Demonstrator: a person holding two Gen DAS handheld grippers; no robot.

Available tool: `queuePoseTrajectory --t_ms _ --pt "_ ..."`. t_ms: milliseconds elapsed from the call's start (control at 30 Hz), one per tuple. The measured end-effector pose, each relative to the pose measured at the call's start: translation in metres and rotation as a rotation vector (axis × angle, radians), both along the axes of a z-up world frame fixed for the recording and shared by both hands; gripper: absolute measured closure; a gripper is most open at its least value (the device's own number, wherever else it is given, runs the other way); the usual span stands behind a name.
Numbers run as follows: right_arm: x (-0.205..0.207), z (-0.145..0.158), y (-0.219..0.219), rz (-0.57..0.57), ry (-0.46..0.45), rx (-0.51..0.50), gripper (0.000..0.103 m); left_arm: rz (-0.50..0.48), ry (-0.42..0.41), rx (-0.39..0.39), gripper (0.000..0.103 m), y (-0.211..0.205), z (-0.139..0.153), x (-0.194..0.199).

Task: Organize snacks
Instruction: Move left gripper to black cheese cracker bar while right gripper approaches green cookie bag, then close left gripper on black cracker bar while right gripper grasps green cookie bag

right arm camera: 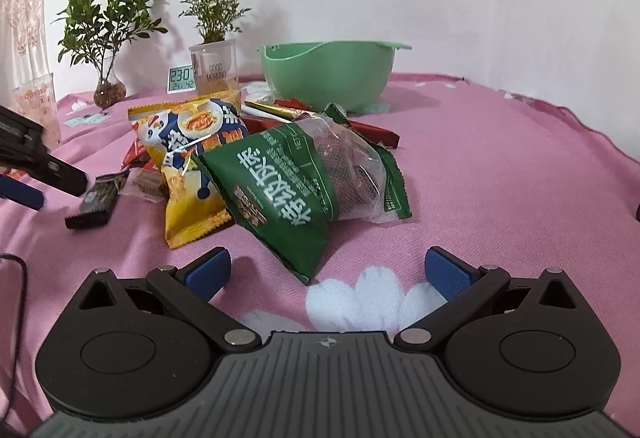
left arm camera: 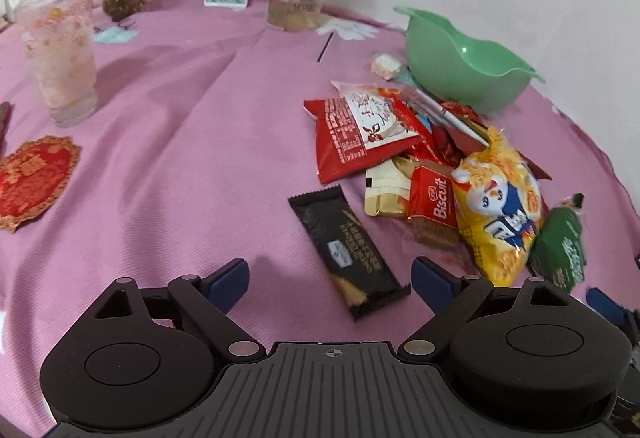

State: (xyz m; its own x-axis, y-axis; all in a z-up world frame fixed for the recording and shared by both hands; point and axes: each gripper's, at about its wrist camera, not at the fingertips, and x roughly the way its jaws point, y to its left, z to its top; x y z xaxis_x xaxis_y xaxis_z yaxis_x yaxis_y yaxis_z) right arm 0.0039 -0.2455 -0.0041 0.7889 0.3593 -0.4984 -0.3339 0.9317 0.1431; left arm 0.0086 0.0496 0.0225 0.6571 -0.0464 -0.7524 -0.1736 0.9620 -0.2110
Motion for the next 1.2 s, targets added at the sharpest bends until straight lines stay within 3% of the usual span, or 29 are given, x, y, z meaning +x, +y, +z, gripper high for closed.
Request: queuePoseTrajectory --t_ms 100,167,500,667,800,933,1100,1200 --pt "0.009 0.007 -0.008 0.027 0.055 0.113 0.000 -0.015 0.023 -0.003 0.000 -0.007 -0.008 0.015" --pt "0.014 0.009 -0.010 0.033 0.081 0.176 0.000 -0.018 0.009 0.037 0.000 -0.012 -0.011 0.016" --pt "0.045 0.009 -0.008 -0.008 0.146 0.294 0.000 -0.062 -0.034 0.125 0.000 -0.017 -0.018 0.016" --pt "0.042 0.006 -0.021 -0.007 0.111 0.265 0.004 -0.098 -0.067 0.185 0.000 -0.017 -0.020 0.008" --pt "0.031 0.008 -0.036 -0.009 0.042 0.155 0.005 -0.122 -0.089 0.206 0.000 -0.013 -0.021 0.001" --pt "0.031 0.011 -0.049 -0.084 0.035 0.066 0.003 -0.130 -0.087 0.208 0.000 -0.011 -0.019 -0.001" --pt "0.028 0.009 -0.063 -0.070 0.098 0.192 0.001 -0.130 -0.076 0.206 0.000 -0.011 -0.019 -0.002" --pt "0.028 0.011 -0.056 -0.057 0.101 0.216 0.001 -0.136 -0.070 0.202 0.000 -0.012 -0.018 -0.003"
